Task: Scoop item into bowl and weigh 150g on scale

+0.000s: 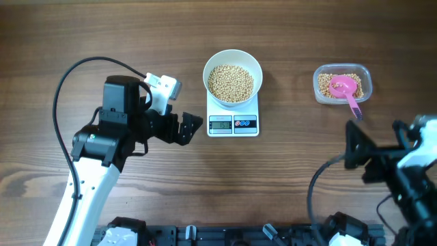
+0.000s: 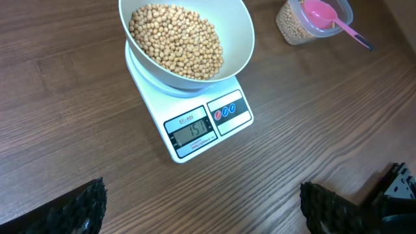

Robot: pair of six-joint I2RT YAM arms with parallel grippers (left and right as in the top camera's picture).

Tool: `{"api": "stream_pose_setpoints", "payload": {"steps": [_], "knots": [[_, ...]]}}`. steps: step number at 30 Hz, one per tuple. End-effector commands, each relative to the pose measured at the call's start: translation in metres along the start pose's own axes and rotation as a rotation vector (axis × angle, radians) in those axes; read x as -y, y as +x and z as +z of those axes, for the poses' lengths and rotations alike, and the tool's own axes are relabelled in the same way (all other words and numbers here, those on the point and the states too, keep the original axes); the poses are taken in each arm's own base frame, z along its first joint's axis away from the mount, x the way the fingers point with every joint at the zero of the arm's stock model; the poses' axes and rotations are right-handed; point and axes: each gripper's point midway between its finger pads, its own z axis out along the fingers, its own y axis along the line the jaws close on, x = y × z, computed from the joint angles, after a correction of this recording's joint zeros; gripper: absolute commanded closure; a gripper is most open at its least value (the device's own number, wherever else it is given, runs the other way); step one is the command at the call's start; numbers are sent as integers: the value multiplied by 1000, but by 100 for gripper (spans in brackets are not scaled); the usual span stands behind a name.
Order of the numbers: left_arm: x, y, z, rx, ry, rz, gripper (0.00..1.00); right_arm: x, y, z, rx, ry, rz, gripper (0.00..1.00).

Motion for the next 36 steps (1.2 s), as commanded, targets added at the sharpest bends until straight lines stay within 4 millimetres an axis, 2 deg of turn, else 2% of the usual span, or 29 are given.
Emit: {"api": "stream_pose_setpoints", "payload": {"steps": [1,4,9,13,17,24,30,36], "knots": [[0,0,1,1,11,-12,0,-15,4,-11,44,-35,-113,0],[0,0,1,1,11,-12,0,-25,14,-12,85,-85,-163,0],[0,0,1,1,11,-12,0,-29,32,1,158,-140,-225,0],[0,0,1,1,11,-12,0,-25,46,17,213,-146,-264,0],[0,0,1,1,11,-12,0,-23,72,42,257,-181,-295,0],[0,0,1,1,11,-12,0,-22,101,73,306,-227,-267,0],[0,0,1,1,11,-12,0,-23,121,87,339,-252,-284,0],[0,0,1,1,11,-12,0,-17,127,90,373,-221,-288,0]]}}
